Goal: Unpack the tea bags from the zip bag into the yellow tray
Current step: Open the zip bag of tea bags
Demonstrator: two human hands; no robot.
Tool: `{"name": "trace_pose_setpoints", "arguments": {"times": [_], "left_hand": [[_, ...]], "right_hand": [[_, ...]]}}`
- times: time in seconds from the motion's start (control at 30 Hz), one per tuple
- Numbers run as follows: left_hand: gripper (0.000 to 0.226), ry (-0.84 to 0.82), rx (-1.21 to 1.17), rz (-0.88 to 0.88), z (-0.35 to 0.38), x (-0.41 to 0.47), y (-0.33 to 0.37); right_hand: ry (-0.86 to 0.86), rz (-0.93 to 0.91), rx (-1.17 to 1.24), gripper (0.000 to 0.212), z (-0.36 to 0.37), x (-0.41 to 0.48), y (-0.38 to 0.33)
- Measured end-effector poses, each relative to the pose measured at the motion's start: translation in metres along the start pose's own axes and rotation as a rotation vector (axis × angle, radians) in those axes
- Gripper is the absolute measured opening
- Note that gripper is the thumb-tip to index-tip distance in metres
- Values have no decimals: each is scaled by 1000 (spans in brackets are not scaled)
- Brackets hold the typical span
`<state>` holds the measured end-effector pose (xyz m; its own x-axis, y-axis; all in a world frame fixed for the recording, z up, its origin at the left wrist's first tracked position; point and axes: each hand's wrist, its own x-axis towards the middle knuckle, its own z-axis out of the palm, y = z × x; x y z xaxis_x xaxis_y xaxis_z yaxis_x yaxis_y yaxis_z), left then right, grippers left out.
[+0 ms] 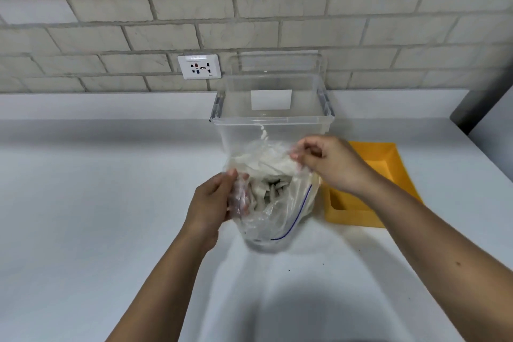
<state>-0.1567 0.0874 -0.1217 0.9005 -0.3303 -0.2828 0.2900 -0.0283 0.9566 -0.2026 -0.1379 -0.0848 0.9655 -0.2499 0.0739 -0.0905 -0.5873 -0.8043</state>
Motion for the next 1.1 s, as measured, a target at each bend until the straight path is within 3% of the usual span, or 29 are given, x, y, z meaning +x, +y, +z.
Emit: {"name": "trace_pose_setpoints", "arguments": {"times": [0.1, 0.2, 0.4, 0.53, 0.7, 0.83, 0.9, 0.97, 1.1], "left_hand": [[22, 40, 117, 4, -7, -4, -17], [13, 132, 85, 76, -2, -7, -20], [17, 124, -101, 35, 19, -13, -26], [33, 7, -336, -116, 20, -11, -31], [40, -107, -758, -316, 14, 0, -33], [44, -104, -823, -336, 7, 10, -35], [52, -103, -808, -330, -4, 16, -34], [40, -84, -761, -320, -18, 22, -35], [39, -46, -651, -375, -33, 29, -37]], "right_hand": [[98, 122, -40, 25, 14, -11, 19], [238, 161, -32, 44, 31, -28, 18], [329, 88, 126, 25, 71, -44, 22], [213, 229, 469, 27, 61, -39, 21], [-49, 548, 1224, 20, 41, -28, 24], [-66, 700, 1590, 27, 42, -15, 34], [-49, 724, 1589, 31, 38, -9, 38], [-34, 754, 1535, 37, 34, -5, 38], [77, 839, 1229, 52, 41, 2, 40]]}}
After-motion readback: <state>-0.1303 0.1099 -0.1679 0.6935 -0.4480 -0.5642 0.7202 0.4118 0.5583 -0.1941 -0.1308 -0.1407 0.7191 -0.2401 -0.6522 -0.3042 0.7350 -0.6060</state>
